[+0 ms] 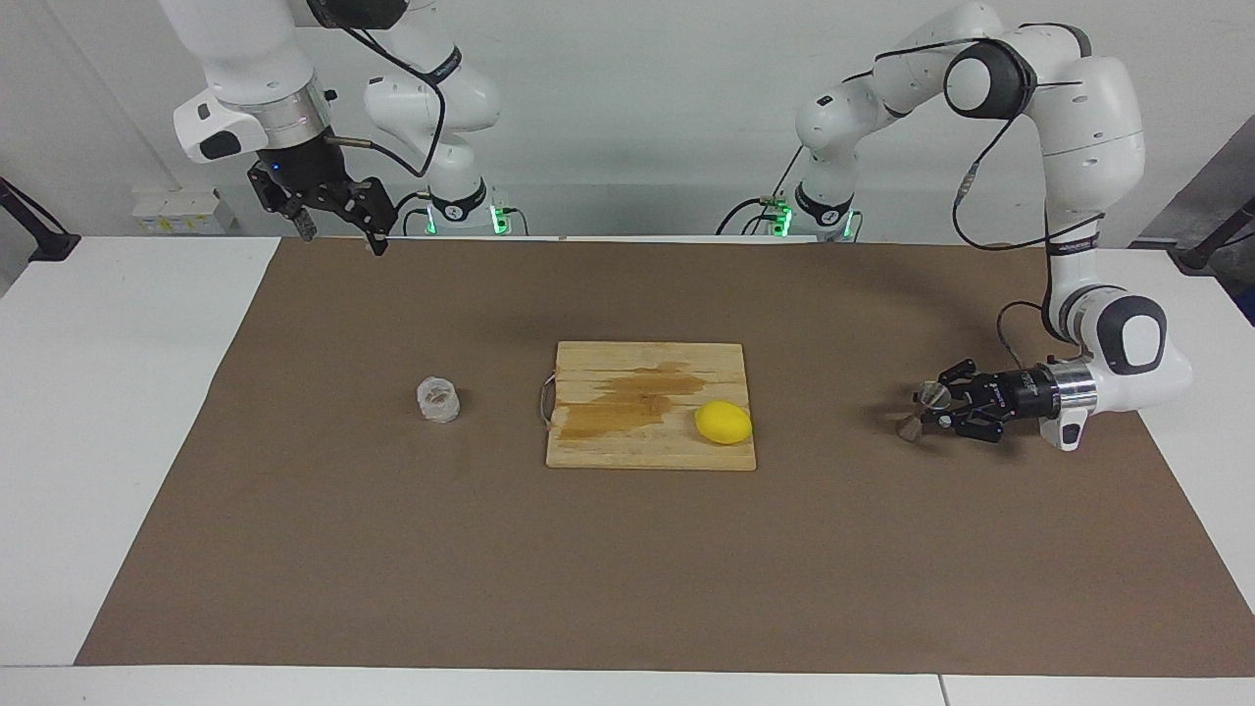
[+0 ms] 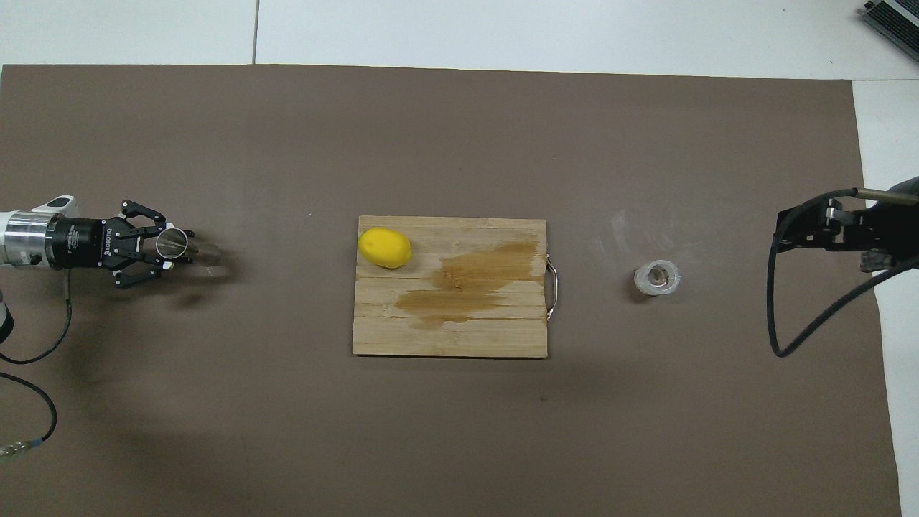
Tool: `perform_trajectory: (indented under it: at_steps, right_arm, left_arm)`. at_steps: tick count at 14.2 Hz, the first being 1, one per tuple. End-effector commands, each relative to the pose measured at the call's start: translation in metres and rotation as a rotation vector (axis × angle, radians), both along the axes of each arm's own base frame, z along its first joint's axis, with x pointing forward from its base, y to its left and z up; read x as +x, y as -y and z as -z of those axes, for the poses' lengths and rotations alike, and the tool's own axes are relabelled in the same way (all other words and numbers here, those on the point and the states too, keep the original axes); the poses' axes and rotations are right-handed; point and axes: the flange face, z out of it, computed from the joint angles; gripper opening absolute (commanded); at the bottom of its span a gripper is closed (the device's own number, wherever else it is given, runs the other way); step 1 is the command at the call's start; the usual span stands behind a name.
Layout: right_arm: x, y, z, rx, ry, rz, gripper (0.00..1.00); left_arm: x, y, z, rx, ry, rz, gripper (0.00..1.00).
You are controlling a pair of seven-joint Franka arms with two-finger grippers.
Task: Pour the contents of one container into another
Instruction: 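Lift the metal cup with the left gripper toward the cutting board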
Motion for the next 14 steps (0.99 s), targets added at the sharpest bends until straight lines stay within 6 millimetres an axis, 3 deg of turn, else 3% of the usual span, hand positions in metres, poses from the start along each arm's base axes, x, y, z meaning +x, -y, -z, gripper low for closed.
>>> perform_trajectory:
  at_steps: [1,7,10,14]
  right_arm:
    - [-0.003,0.001,0.0,0.01,-0.011,-0.021,1.0]
    - [-0.003,0.002,0.0,0.008,-0.011,-0.019,1.0]
    - [-0.003,0.001,-0.001,0.01,-0.01,-0.021,1.0]
    - [-0.003,0.001,0.0,0.01,-0.011,-0.022,1.0]
  left_arm:
    - [-0.004,-0.001,0.004,-0.036,0.006,-0.014,0.29]
    - [0.003,0.006,-0.007,-0.083,0.023,-0.047,0.22]
    - [0.009,0.024,-0.017,-0.115,0.027,-0.035,0.11]
    - [0.018,0.05,-0.045,-0.138,0.012,-0.024,0.1]
